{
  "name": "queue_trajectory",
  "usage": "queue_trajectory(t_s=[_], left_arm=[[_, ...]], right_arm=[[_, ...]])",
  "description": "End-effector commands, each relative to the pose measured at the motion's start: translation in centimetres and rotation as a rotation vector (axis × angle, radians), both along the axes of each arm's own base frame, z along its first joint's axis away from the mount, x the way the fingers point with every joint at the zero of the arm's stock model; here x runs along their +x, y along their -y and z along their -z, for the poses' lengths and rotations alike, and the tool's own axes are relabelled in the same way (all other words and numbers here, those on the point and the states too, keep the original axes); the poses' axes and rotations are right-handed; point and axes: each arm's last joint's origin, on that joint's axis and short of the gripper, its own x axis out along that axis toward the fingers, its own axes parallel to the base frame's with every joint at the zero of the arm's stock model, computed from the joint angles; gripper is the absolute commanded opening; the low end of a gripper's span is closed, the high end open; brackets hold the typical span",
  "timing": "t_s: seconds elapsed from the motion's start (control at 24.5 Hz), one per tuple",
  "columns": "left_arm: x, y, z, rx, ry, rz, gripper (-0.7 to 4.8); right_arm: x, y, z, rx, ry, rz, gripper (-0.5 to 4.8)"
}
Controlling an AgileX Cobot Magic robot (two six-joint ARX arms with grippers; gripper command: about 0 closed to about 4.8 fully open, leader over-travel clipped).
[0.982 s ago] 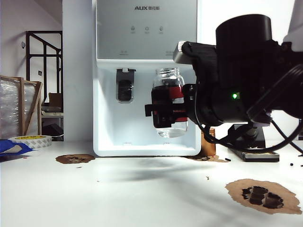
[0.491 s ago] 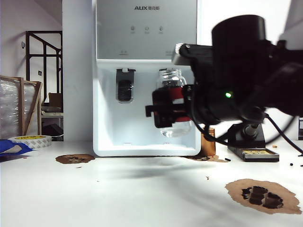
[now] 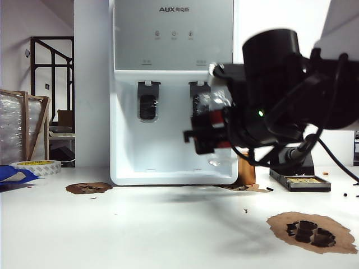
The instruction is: Pick up the water bottle with two loops of red belts, then reach the front water dispenser and gently press the gray-black baffle horizontally to get a little water.
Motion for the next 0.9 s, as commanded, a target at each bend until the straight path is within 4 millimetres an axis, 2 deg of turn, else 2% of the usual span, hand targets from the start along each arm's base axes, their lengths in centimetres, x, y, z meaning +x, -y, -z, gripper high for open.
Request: queue_trajectory(t_s=[0.04, 0.41, 0.74, 0.9], left_arm=[[0.0, 0.0, -0.2, -0.004, 0.015, 0.006, 4.34], [0.1, 0.1, -0.4, -0.011, 0.033, 0.006, 4.34], [0.1, 0.1, -0.4, -0.01, 0.033, 0.006, 4.34], [0.1, 0.1, -0.4, -0.01, 0.033, 0.006, 4.34]], right_arm=[[0.5, 0.4, -0.5, 0.047, 0.02, -0.025, 3.39], [1.2, -0.2, 0.0, 0.053, 0.011, -0.104, 3.39], [1.9, -0.5, 0.3, 0.058, 0.021, -0.099, 3.39], [3.0, -0.7, -0.1, 0.062, 0.043, -0.089, 3.39]])
